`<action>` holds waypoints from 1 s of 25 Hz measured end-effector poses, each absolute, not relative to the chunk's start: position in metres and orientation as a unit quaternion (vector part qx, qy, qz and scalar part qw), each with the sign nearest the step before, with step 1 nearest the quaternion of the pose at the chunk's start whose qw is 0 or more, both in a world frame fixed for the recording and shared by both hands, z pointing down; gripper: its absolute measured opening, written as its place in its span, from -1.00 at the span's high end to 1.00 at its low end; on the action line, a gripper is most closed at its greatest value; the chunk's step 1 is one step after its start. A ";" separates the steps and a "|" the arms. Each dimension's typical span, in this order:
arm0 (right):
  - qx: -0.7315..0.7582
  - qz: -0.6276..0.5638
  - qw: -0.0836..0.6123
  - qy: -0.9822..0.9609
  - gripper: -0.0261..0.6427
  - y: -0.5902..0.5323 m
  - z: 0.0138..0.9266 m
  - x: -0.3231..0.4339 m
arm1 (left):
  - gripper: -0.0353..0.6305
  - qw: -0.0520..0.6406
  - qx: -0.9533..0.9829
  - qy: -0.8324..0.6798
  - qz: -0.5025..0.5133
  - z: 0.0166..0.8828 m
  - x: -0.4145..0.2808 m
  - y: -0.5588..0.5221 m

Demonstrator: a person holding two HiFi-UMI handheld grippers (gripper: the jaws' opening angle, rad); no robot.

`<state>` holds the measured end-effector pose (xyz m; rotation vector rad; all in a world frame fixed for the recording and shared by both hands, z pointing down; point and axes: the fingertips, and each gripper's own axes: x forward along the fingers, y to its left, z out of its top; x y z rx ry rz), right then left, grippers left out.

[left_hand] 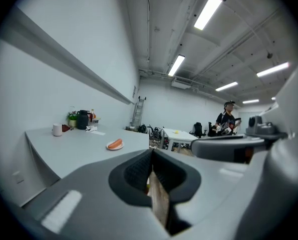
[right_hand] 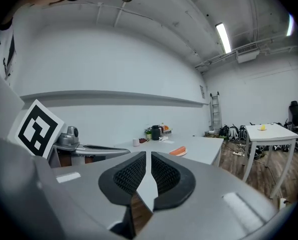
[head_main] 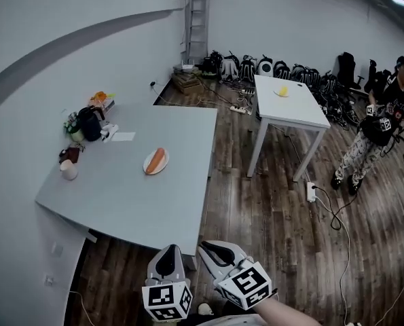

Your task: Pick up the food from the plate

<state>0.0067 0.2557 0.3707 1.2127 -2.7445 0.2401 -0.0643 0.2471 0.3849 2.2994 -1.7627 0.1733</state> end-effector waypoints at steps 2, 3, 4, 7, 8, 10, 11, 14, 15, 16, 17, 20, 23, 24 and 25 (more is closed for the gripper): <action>0.405 0.084 0.072 -0.908 0.83 0.231 0.375 -0.003 | 0.87 0.126 0.787 -0.601 0.063 0.390 -0.074 0.223; 0.406 0.088 0.074 -0.907 0.83 0.220 0.378 -0.006 | 0.87 0.129 0.787 -0.600 0.064 0.392 -0.077 0.212; 0.408 0.091 0.076 -0.906 0.83 0.208 0.380 -0.009 | 0.87 0.133 0.787 -0.598 0.066 0.395 -0.080 0.201; 0.405 0.095 0.080 -0.906 0.83 0.171 0.387 -0.014 | 0.87 0.140 0.783 -0.602 0.068 0.404 -0.086 0.166; 0.403 0.095 0.080 -0.907 0.83 0.157 0.388 -0.016 | 0.87 0.142 0.780 -0.605 0.066 0.406 -0.089 0.153; 0.397 0.094 0.078 -0.910 0.83 0.126 0.390 -0.022 | 0.87 0.142 0.776 -0.611 0.060 0.406 -0.096 0.126; 0.393 0.093 0.078 -0.911 0.83 0.110 0.390 -0.025 | 0.87 0.140 0.775 -0.613 0.056 0.406 -0.099 0.111; 0.378 0.091 0.087 -0.917 0.83 0.061 0.394 -0.031 | 0.87 0.143 0.772 -0.618 0.049 0.406 -0.108 0.064; 0.372 0.093 0.090 -0.919 0.83 0.047 0.396 -0.031 | 0.87 0.144 0.768 -0.621 0.053 0.408 -0.111 0.048; 0.367 0.095 0.092 -0.921 0.83 0.032 0.399 -0.032 | 0.87 0.144 0.764 -0.626 0.060 0.410 -0.115 0.032; 0.362 0.096 0.094 -0.922 0.83 0.018 0.401 -0.033 | 0.87 0.140 0.761 -0.630 0.067 0.411 -0.118 0.015; 0.348 0.093 0.113 -0.926 0.82 -0.022 0.409 -0.034 | 0.87 0.128 0.753 -0.640 0.081 0.422 -0.124 -0.034; 0.340 0.102 0.130 -0.926 0.77 -0.058 0.419 -0.037 | 0.87 0.139 0.750 -0.638 0.107 0.444 -0.128 -0.074; 0.340 0.108 0.132 -0.925 0.76 -0.069 0.424 -0.040 | 0.87 0.146 0.753 -0.631 0.118 0.452 -0.129 -0.086; 0.342 0.114 0.132 -0.923 0.76 -0.080 0.429 -0.042 | 0.87 0.154 0.756 -0.624 0.127 0.461 -0.130 -0.097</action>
